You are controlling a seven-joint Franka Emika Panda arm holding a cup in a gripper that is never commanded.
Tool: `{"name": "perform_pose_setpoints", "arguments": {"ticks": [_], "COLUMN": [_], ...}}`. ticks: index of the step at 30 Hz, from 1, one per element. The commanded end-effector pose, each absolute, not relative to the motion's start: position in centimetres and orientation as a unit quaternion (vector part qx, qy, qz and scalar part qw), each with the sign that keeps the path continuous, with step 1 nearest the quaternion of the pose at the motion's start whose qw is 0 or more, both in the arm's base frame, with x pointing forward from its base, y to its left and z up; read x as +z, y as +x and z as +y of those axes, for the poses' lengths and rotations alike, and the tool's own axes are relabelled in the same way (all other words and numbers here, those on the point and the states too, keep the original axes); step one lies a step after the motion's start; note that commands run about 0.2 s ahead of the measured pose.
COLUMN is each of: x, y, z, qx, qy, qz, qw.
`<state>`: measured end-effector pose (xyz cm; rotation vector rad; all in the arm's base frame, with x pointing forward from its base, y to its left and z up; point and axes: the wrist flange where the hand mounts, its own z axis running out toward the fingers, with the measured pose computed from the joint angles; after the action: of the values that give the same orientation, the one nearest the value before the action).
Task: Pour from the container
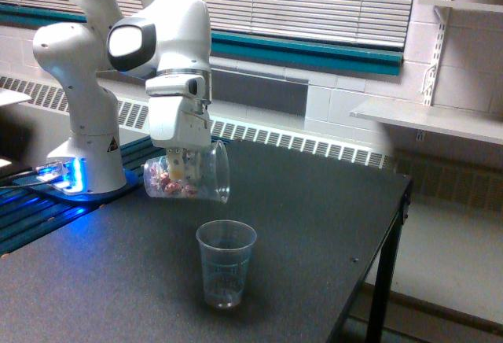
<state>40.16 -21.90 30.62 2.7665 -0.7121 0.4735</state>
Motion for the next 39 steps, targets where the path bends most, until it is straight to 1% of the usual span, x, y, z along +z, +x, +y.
{"name": "perform_pose_setpoints", "arguments": {"ticks": [1, 10, 29, 39], "x": [30.8, 30.0, 30.2, 29.7], "y": [40.1, 39.9, 40.2, 40.0], "z": [-22.4, -22.6, -23.1, -22.8], "qx": [0.156, 0.141, 0.115, 0.1], "qy": [0.947, 0.953, 0.955, 0.955], "qz": [-0.244, -0.221, -0.192, -0.181], "qw": [0.137, 0.154, 0.195, 0.211]}}
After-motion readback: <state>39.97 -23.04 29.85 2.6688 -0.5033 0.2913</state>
